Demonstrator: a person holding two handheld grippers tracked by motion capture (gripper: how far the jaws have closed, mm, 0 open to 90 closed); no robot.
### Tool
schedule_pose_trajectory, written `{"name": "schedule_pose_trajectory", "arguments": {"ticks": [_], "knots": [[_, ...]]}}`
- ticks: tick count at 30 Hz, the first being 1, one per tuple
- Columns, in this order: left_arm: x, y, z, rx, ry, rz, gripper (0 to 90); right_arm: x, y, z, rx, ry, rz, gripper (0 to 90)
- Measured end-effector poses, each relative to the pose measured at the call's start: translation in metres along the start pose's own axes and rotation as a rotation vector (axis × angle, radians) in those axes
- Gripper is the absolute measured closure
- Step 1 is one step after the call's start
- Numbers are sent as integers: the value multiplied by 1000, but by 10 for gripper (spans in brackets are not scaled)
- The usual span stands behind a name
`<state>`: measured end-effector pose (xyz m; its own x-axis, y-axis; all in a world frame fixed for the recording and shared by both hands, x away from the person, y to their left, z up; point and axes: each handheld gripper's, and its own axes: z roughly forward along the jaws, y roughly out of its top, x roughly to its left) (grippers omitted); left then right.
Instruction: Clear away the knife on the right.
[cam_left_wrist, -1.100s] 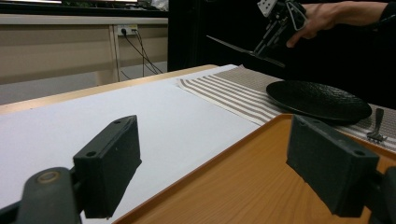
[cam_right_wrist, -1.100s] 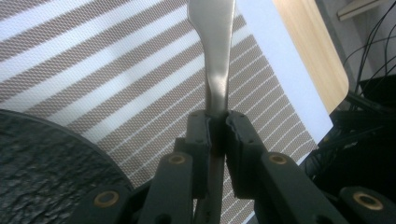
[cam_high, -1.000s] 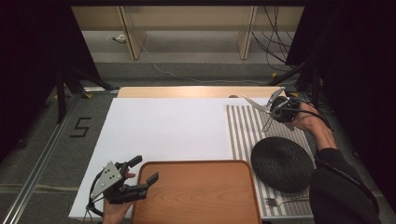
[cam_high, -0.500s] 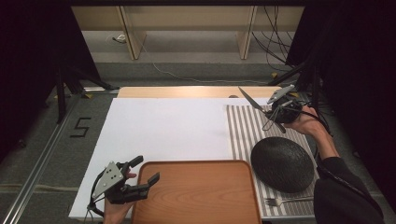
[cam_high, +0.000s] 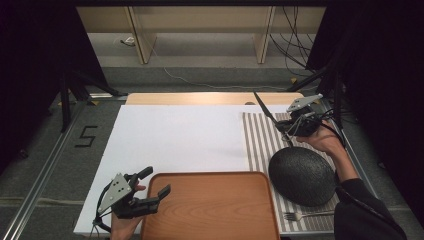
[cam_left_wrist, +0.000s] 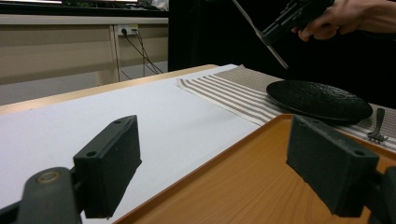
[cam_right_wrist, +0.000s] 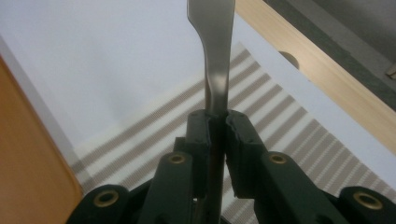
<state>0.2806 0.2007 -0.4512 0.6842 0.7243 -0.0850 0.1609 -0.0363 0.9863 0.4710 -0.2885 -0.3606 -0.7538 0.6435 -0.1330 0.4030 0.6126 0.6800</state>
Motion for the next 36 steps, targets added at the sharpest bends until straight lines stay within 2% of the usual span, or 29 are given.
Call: {"name": "schedule_pose_trajectory", "arguments": {"ticks": [2,4,14,17,20,25,28,31,36], "knots": [[0,0,0,-2,0,0,174,4,-1,-2,-33,15,28,810],[0,0,0,-1,0,0,174,11,-2,-5,-74,49,61,810],[0,0,0,-1,1,1,174,31,-6,-7,-137,105,99,810],[-1,0,0,0,1,3,174,38,-8,-7,-145,136,116,810],[-1,0,0,2,-1,6,174,40,-9,-6,-149,142,120,810],[-2,0,0,-4,0,0,175,45,-11,-9,-169,167,153,810],[-2,0,-1,-1,2,7,175,48,-15,-12,-196,183,168,810],[-1,0,-1,-5,3,-1,175,54,-16,-14,-190,174,155,810],[-2,0,0,-2,0,2,175,62,-18,-18,-198,184,164,810]]}}
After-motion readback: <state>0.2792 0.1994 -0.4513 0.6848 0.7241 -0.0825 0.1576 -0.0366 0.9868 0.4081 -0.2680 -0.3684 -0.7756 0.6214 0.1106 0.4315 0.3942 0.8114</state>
